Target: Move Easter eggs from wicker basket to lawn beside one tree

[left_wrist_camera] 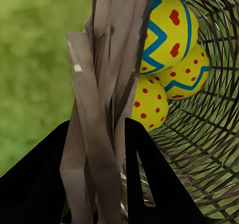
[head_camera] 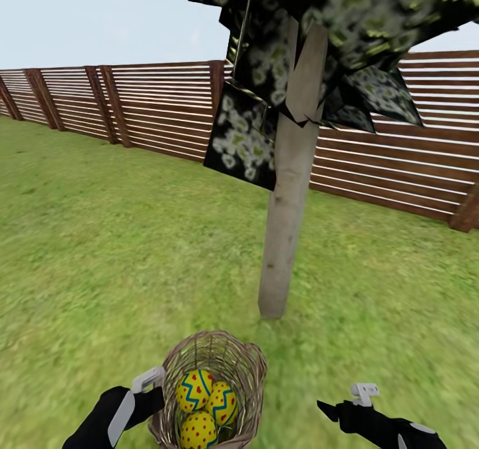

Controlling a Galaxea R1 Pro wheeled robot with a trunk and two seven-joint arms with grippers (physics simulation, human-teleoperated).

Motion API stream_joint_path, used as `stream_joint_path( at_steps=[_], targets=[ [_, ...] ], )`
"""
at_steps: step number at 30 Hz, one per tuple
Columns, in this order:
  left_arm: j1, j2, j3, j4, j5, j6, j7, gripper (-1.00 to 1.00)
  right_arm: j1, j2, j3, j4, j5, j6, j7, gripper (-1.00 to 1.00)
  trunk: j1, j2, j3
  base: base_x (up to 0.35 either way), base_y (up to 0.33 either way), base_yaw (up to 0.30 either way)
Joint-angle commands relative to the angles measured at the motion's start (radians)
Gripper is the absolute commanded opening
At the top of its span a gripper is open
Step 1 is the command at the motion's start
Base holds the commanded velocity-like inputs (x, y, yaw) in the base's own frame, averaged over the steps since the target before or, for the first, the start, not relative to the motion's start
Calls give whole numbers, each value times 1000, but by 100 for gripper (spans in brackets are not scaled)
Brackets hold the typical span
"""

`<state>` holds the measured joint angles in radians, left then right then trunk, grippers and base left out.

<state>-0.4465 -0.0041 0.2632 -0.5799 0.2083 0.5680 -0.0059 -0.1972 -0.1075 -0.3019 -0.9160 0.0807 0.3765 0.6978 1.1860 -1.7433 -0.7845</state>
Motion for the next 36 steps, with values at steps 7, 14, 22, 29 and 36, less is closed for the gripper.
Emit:
stream_joint_path(
  at_steps=[7,14,22,29,36],
  targets=[
    [-1,0,4,-1,13,6,-2,-100,-1,1,-3,-1,8,4,8,100,27,-50,-23,0,0,0],
    [0,10,4,0,13,4,-2,-100,-1,2,-3,-1,8,4,8,100,54,-99,-45,0,0,0],
    [0,12,4,0,13,4,-2,-100,-1,2,-3,-1,8,4,6,100,54,-99,-45,0,0,0],
    [2,12,5,-1,15,5,-2,100,-1,2,-3,-1,9,4,6,100,54,-99,-45,0,0,0],
    [2,10,3,-3,14,6,-2,100,-1,2,-3,-1,8,4,6,100,38,-71,-32,0,0,0]
  ],
)
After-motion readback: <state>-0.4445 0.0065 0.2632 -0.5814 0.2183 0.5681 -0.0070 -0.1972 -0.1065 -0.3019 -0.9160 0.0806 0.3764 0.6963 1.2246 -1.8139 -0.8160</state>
